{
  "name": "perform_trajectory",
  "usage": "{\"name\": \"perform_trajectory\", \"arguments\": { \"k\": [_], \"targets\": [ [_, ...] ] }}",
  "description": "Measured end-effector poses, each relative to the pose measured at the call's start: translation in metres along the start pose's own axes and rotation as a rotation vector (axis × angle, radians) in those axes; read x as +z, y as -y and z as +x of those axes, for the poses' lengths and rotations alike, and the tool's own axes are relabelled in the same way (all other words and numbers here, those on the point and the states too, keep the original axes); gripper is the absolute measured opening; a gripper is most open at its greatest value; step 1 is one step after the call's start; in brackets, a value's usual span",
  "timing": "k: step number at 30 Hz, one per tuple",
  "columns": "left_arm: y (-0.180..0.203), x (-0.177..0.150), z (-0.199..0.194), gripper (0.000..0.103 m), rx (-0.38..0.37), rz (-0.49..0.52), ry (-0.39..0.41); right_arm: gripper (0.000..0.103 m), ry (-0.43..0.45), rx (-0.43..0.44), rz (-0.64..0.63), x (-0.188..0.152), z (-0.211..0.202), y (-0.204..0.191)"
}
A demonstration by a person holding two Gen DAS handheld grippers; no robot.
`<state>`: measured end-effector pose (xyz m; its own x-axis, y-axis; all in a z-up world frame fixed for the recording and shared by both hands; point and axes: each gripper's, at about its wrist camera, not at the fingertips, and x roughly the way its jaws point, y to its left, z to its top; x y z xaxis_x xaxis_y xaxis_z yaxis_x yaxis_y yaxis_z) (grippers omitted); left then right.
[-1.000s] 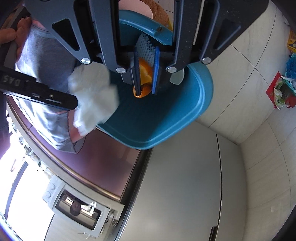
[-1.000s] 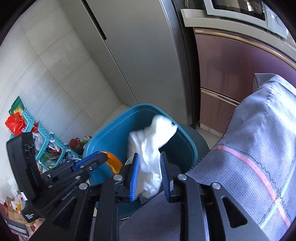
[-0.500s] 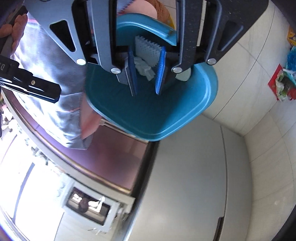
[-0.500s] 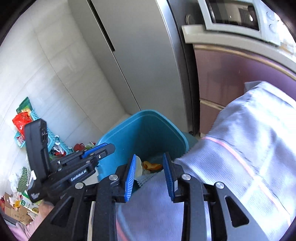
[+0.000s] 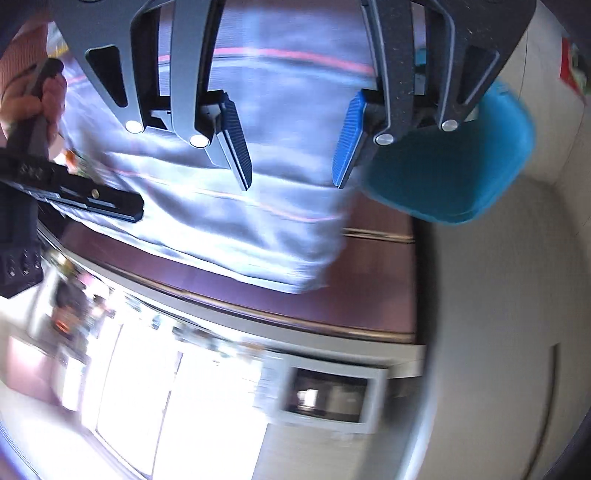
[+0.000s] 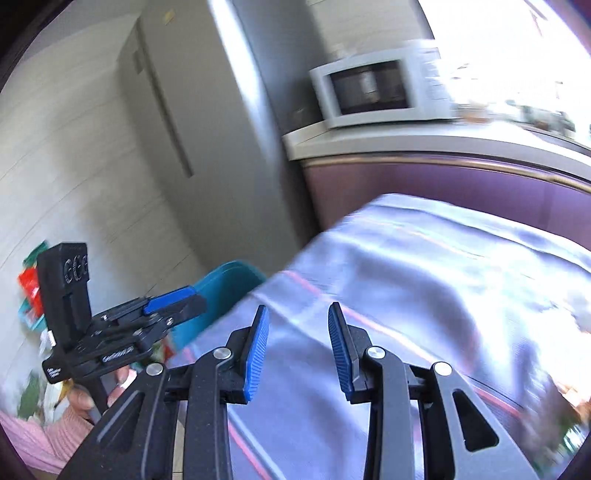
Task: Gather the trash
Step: 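Move both open tools back over the table trash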
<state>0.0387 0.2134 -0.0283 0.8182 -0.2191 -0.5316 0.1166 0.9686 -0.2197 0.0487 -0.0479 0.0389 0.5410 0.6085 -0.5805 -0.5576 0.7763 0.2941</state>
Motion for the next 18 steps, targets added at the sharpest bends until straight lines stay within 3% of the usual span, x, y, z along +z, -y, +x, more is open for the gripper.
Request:
{"name": "perform_trajectory", "arguments": {
  "k": [10,18],
  "targets": [
    [0.128,-0.003,0.042,0.045,-0.264,0.173,-0.1,0.036,0.098,-0.281,0.199,-0.045,-0.112,0.105],
    [0.214,-0.008,0.07,0.045,-0.419,0.258,-0.188,0.043,0.172,-0.473,0.37,-0.083,-0.188,0.177]
  ]
}}
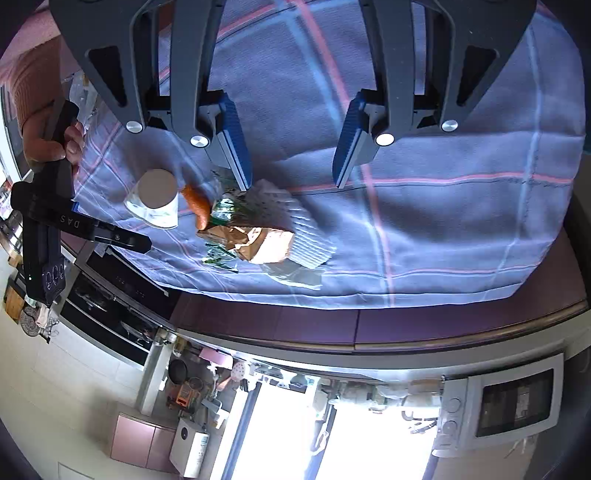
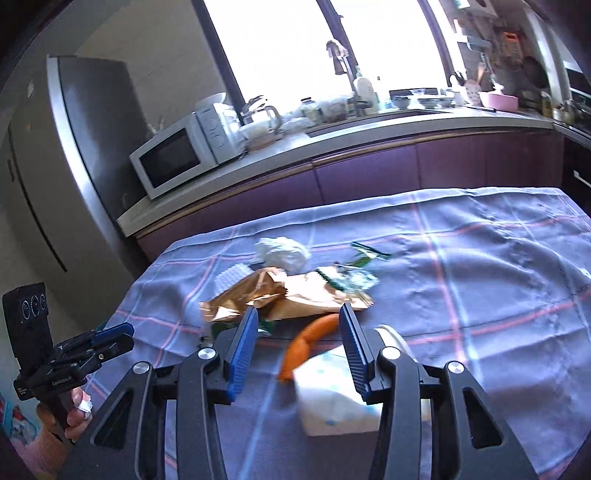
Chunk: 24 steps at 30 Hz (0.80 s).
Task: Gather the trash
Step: 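Move both open tools back over the table trash, then grasp the gold foil wrapper with the left tool while the right tool grasps the blue-dotted paper cup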
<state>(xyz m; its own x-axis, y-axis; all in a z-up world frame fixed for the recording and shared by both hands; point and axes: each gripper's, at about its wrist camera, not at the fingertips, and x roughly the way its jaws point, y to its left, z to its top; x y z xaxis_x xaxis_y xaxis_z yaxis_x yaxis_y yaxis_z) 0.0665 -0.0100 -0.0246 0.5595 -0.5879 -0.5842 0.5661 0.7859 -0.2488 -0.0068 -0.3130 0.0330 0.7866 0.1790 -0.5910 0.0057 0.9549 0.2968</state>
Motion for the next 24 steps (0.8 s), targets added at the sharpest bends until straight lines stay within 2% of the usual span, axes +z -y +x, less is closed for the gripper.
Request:
{"name": "perform_trajectory", "arguments": {
  "k": [7,15,21,22,24],
  "targets": [
    [0.016,0.026,0.052,0.045,-0.109,-0.03,-0.086,0.045,-0.004,-0.013,0.089,-0.01,-0.006,0.047],
    [0.011,0.036,0.099,0.046,-0.204,-0.142,-0.179,0.045,-0.039,0.056,0.121,-0.02,-0.001,0.06],
    [-0.003,0.038,0.127,0.047,-0.237,-0.253,-0.227,0.045,-0.062,0.103,0.136,-0.027,0.003,0.063],
    [-0.005,0.039,0.131,0.046,-0.241,-0.274,-0.231,0.045,-0.066,0.11,0.139,-0.029,0.003,0.064],
    [-0.01,0.039,0.137,0.032,-0.261,-0.307,-0.237,0.045,-0.075,0.123,0.14,-0.031,0.004,0.064]
  ]
}}
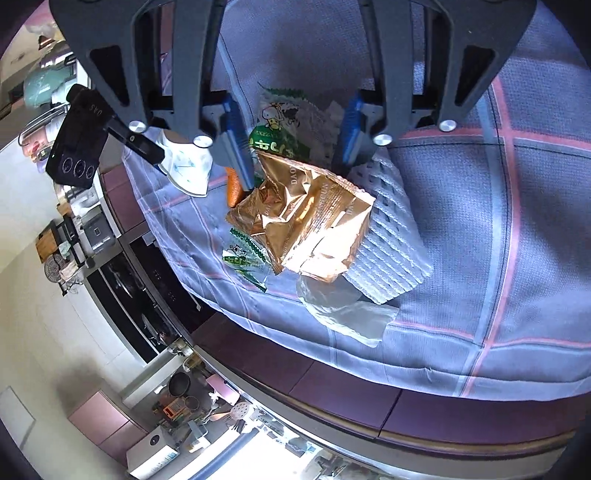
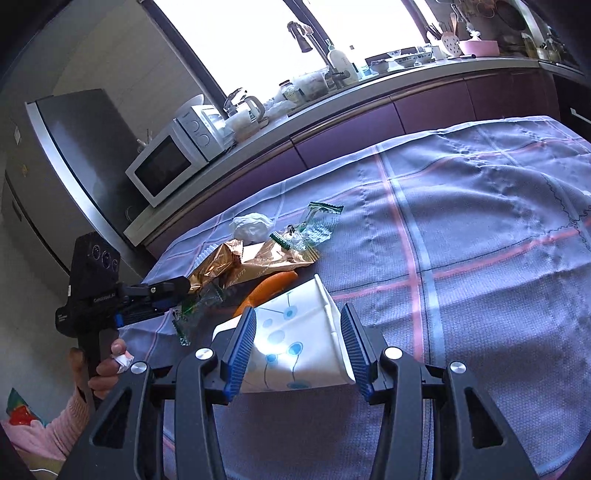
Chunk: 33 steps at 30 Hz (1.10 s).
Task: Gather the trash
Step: 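Grasp the gold foil wrapper with the left tool while the right tool grasps the blue-dotted paper cup, then carry the wrapper and paper cup over the teal bin with both tools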
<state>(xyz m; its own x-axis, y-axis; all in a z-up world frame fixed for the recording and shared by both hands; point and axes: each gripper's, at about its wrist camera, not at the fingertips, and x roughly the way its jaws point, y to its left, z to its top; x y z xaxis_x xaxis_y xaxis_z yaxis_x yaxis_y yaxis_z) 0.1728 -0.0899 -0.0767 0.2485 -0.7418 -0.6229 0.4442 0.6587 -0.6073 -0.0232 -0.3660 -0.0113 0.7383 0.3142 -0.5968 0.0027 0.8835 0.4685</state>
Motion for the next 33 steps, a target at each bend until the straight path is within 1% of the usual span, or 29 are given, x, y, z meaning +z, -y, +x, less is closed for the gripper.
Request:
{"name": "perform_trajectory", "arguments": {
  "k": [2,4,5,6,8,11,17,20,25,30,33],
  "targets": [
    [-0.003,0.001,0.002,0.02,-0.001,-0.01,-0.001,0.045,-0.011,0.013,-0.005,-0.002,0.001,-0.001],
    [-0.004,0.001,0.001,0.013,0.001,-0.009,0.008,0.045,-0.015,0.025,-0.023,-0.005,0.0,-0.005],
    [-0.004,0.0,0.0,0.011,0.002,-0.007,0.013,0.043,-0.016,0.03,-0.03,-0.006,0.0,-0.007],
    [-0.004,0.0,-0.002,0.011,0.003,-0.003,0.019,0.042,-0.019,0.039,-0.033,-0.007,0.0,-0.008],
    [-0.003,-0.001,-0.005,0.01,0.007,0.008,0.029,0.032,-0.027,0.058,-0.036,-0.009,0.001,-0.011],
    [0.001,-0.004,-0.011,0.009,0.02,0.031,0.043,0.024,-0.036,0.079,-0.048,-0.012,0.001,-0.017],
    [0.007,-0.013,-0.033,0.009,0.037,0.074,0.08,0.014,-0.048,0.135,-0.08,-0.016,-0.003,-0.034],
    [0.004,-0.019,-0.053,0.008,0.048,0.09,0.107,0.009,-0.052,0.157,-0.099,-0.017,-0.003,-0.046],
    [0.004,-0.032,-0.086,0.008,0.087,0.113,0.158,0.004,-0.064,0.193,-0.144,-0.019,-0.002,-0.071],
    [0.0,-0.046,-0.121,0.008,0.124,0.125,0.198,0.004,-0.074,0.233,-0.183,-0.021,0.004,-0.097],
    [-0.009,-0.057,-0.143,0.008,0.145,0.12,0.219,0.004,-0.082,0.26,-0.207,-0.021,0.01,-0.114]
  ]
}}
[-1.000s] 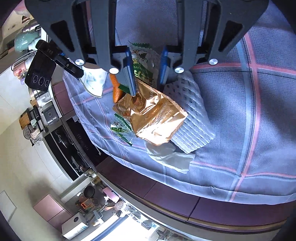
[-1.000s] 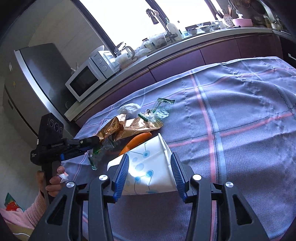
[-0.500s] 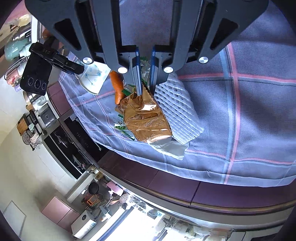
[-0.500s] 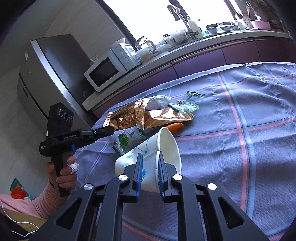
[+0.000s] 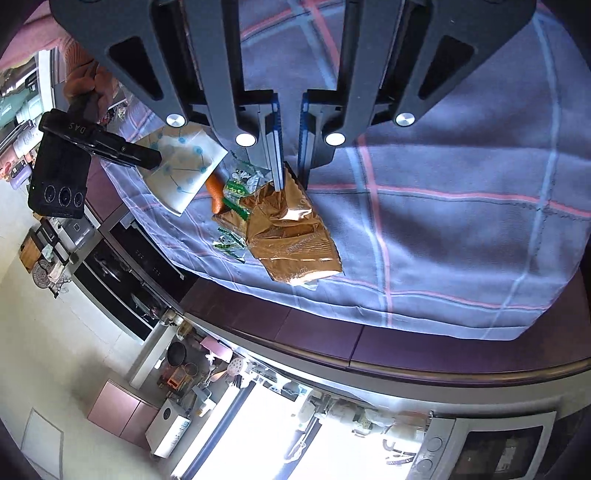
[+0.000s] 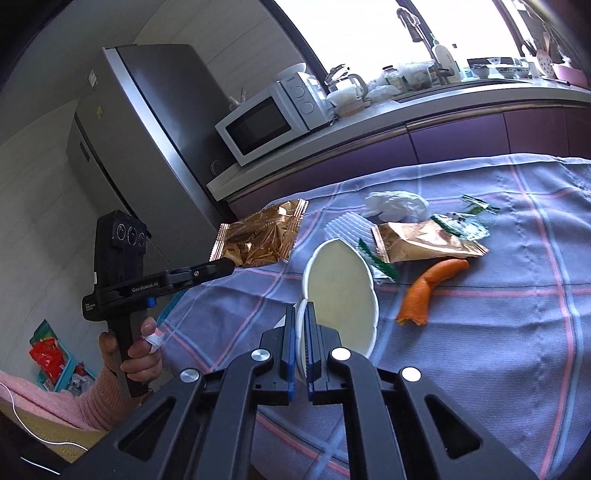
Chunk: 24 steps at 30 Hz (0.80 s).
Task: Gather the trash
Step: 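Carry the wrapper and paper cup over the teal bin with both tools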
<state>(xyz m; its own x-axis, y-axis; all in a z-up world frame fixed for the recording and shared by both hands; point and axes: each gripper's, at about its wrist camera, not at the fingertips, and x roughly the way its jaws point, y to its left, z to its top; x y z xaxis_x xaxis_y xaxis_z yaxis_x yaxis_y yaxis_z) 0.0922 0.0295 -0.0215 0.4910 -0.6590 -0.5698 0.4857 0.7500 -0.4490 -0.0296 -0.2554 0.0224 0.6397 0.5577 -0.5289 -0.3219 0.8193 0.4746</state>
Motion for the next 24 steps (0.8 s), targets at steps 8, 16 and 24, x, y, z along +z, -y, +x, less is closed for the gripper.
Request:
{"name": "perform_trajectory", "arguments": {
  "k": [8,16,24],
  "targets": [
    [-0.034,-0.02,-0.059,0.008,0.072,-0.049,0.06,0.004,-0.034,0.077,-0.051,0.011,0.038,-0.034],
    [-0.057,-0.041,-0.11,0.008,0.152,-0.087,0.116,0.004,-0.072,0.154,-0.104,0.02,0.078,-0.068],
    [-0.081,-0.059,-0.155,0.008,0.234,-0.148,0.173,0.004,-0.119,0.23,-0.17,0.034,0.116,-0.106]
  ]
}}
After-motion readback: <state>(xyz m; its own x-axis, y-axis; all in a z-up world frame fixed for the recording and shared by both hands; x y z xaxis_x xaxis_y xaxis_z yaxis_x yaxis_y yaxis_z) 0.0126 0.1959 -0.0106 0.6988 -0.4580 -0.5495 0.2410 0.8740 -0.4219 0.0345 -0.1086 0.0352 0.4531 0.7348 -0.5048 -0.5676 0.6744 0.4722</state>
